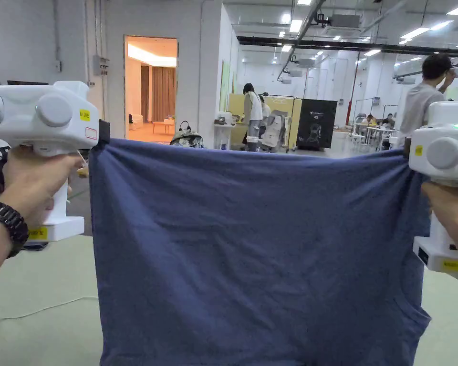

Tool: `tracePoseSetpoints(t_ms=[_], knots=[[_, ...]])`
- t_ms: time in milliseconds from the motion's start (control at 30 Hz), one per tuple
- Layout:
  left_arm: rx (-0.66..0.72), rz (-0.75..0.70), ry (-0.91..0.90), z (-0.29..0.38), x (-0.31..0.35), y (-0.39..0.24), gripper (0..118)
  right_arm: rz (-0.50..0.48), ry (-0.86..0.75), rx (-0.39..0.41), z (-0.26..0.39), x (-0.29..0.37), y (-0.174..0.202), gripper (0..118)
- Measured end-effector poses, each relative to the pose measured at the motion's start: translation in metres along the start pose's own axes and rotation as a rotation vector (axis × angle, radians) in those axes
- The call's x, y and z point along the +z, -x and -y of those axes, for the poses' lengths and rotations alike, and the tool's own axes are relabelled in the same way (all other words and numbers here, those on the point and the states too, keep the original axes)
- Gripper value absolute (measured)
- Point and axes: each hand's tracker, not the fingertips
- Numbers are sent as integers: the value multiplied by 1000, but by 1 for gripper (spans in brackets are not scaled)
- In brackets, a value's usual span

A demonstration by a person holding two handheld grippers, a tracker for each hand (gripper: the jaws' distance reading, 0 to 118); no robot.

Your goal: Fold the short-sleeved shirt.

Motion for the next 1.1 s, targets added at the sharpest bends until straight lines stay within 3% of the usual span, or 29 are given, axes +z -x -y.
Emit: tracePoseSetpoints(t_ms=[167,467,633,967,1100], knots=[[22,-16,-29,-21,-10,-1,0,17,-51,-9,-27,-23,7,0],[-1,-32,-65,-22,-25,-2,0,33,-85,68,-22,-32,17,0],[-25,-31,-17,19,-33,-3,0,38,-48,143,23,-19,19,0],[-5,3,85,137,-11,14,0,27,64,161,137,26,5,0],[-9,3,107,175,14,25,0,20,93,156,159,84,5,0]])
